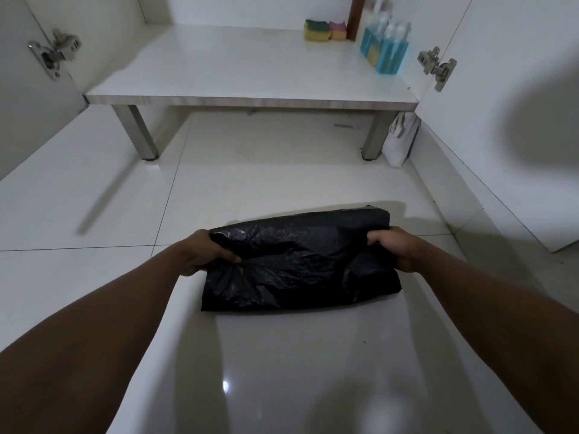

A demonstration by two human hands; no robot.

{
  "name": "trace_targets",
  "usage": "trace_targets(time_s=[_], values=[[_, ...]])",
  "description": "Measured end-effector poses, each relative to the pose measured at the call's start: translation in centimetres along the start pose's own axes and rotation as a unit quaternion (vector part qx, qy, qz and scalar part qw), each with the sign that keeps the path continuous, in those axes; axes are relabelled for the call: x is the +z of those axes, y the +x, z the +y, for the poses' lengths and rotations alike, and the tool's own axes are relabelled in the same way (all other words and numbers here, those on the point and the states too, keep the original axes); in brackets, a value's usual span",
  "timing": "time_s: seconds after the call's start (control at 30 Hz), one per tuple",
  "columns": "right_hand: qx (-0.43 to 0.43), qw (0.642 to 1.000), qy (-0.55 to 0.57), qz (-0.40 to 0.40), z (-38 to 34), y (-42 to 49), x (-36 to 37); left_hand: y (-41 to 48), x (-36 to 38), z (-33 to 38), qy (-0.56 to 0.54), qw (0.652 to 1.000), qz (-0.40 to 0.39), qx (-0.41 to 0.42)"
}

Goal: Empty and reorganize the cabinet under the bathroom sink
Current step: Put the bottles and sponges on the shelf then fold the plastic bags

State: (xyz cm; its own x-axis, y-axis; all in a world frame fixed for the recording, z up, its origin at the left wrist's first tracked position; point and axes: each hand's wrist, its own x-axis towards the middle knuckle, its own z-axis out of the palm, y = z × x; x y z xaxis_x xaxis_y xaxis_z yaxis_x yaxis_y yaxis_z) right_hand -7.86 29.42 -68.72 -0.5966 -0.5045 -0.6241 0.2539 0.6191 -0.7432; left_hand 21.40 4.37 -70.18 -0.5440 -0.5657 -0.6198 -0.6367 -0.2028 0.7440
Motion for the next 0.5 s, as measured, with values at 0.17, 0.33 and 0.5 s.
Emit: trace_targets(time_s=[0.17, 0.33, 0.5], values=[[-0.009, 1.0, -0.011, 0.025, -2.0, -0.1, 0.1, -0.4, -0.1, -0.8, -0.065, 0.997, -0.034, -0.013], [-0.105, 0.991, -0.079, 0.04, -9.9, -0.7, 0.6, -0.8, -0.5, 0.2, -0.163, 0.987, -0.008, 0.009], [-0.231, 0.955, -0.165, 0.09, -20.0, -1.8, 3.7, -0.9, -1.7, 1.7, -0.287, 0.956, 0.036, 0.041]])
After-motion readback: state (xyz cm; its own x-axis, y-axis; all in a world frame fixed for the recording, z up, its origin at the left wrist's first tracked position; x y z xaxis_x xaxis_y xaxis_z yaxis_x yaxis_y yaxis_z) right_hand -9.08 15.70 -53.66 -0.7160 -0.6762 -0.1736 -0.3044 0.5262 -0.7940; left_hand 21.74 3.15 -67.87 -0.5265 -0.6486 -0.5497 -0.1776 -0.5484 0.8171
